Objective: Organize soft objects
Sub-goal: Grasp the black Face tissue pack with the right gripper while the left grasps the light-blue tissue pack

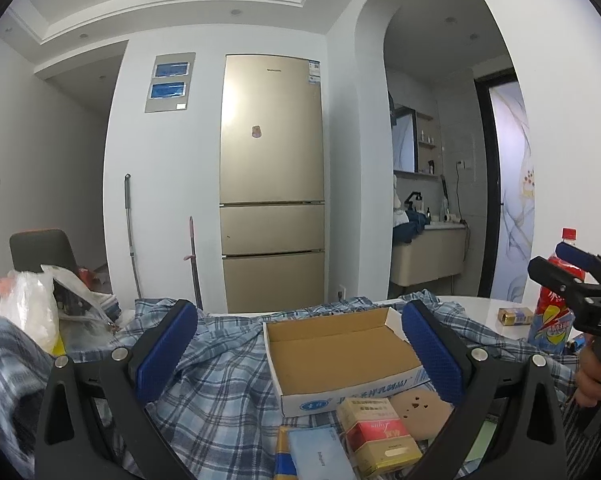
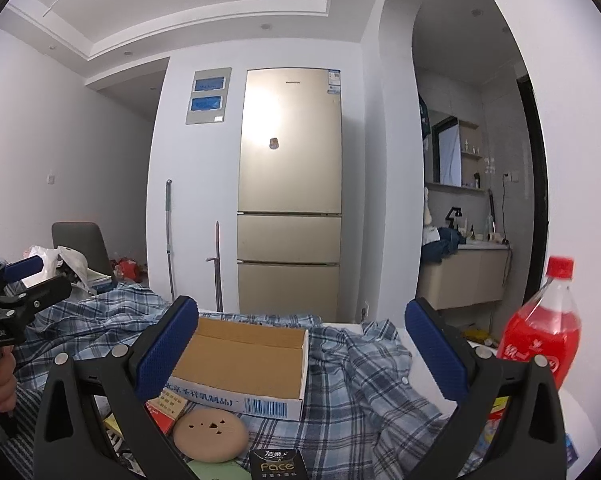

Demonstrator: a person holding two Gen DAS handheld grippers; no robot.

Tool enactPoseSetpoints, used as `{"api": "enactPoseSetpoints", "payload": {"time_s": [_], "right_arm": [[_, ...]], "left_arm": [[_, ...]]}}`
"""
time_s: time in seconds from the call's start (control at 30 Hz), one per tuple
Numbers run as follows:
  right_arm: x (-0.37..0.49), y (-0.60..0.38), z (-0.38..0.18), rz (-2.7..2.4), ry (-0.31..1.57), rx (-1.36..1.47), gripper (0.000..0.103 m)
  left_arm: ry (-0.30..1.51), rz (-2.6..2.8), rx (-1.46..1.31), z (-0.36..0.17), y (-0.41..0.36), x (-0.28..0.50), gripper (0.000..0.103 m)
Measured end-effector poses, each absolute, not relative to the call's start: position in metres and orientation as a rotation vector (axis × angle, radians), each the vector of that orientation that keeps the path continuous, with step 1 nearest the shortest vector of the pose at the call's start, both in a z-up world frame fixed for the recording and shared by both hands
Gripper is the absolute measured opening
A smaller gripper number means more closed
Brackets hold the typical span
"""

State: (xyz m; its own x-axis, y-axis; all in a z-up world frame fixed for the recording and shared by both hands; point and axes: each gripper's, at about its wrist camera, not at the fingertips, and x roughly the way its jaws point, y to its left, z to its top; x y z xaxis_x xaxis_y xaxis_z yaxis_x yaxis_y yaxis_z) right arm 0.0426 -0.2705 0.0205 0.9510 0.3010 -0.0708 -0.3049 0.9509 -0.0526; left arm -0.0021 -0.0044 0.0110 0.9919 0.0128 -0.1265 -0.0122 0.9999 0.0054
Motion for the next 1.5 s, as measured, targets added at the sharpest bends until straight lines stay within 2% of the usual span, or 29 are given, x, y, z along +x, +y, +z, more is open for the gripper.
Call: {"api": "enactPoseSetpoints", "payload": {"time_s": [0.2, 0.47, 0.67, 0.97, 1.1, 1.2, 1.5], "right_arm": [[0.049, -0.268, 0.033, 0.376, 0.186, -0.044, 0.103], [0.051, -0.278, 0.047, 0.357, 0.283, -0.013, 0.103], [0.054, -0.277, 0.045, 0.327, 0.346, -0.058, 0.103], [0.07, -0.272, 0.017, 0.377, 0.473, -0.095, 0.103], [0.086, -0.262, -0.005, 0.379, 0.605, -0.13, 0.09], [0.095, -0.256, -0.023, 0.397, 0.687, -0.147, 0.089], [0.125, -0.253, -0.068, 0.401, 0.936, -0.163, 0.076]], "left_arm": [[0.146, 0.086, 0.065, 0.037, -0.015, -0.014, 0.103], [0.295, 0.063, 0.004, 0.05, -0.021, -0.021, 0.103], [0.305, 0.099, -0.032, 0.035, -0.026, -0.026, 0.103], [0.418, 0.061, -0.059, -0.004, -0.022, -0.003, 0.103], [0.486, 0.101, -0.015, -0.024, -0.015, 0.015, 0.103], [0.529, 0.086, -0.053, -0.031, -0.01, 0.02, 0.103], [0.626, 0.07, -0.078, -0.043, -0.007, 0.031, 0.103]]}}
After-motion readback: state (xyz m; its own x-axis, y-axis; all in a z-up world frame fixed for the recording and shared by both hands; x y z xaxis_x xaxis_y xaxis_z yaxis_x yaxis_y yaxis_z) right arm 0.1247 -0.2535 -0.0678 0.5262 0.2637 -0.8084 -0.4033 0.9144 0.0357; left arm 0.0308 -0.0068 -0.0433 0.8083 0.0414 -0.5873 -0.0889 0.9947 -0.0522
